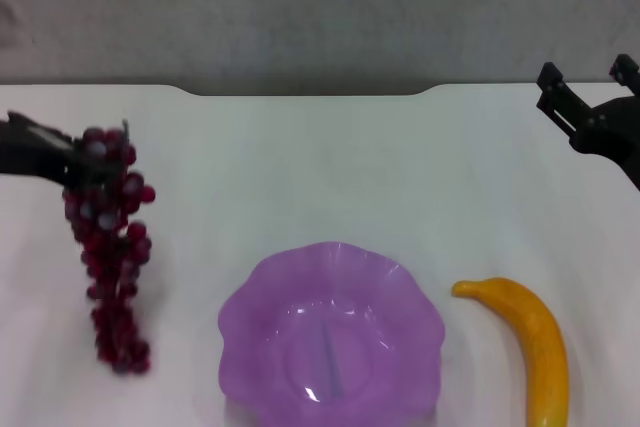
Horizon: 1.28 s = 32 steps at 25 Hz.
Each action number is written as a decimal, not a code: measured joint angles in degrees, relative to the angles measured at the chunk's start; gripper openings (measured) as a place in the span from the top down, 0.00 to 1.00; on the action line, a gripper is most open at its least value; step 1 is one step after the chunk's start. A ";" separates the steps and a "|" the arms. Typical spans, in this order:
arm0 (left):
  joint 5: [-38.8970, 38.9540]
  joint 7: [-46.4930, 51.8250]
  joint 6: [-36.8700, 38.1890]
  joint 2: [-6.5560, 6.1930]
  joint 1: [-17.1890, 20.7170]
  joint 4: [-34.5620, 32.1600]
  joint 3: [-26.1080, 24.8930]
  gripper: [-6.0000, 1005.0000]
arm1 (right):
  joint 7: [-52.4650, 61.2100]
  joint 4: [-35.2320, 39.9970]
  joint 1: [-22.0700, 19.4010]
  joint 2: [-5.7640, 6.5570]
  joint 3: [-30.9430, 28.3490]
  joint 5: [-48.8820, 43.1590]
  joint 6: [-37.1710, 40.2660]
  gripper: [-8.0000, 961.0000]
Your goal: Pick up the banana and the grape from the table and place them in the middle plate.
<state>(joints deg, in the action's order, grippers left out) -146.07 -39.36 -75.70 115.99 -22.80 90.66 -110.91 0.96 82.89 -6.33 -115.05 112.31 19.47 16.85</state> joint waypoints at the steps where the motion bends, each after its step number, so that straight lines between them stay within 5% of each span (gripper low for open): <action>1: 2.29 -0.78 -1.19 -0.01 0.17 1.51 -1.62 0.64 | 0.00 0.00 0.00 0.01 0.00 0.00 0.00 0.11; 11: 17.32 -5.33 -11.30 -0.13 -0.02 9.94 -13.22 0.64 | -0.06 -0.01 0.00 0.01 0.08 0.03 0.00 0.11; 22: 28.14 -2.87 -20.34 0.04 -1.62 20.38 -13.74 0.65 | -0.09 0.05 0.15 0.10 0.25 0.01 0.02 0.11; 32: 34.13 -0.14 -23.64 0.15 -1.73 21.08 -12.35 0.65 | -0.09 0.08 0.18 0.10 0.27 -0.05 0.25 0.11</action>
<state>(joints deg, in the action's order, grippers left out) -111.93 -39.49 -99.35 116.13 -24.53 111.74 -123.26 0.88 82.96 -6.15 -114.96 112.59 19.42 17.11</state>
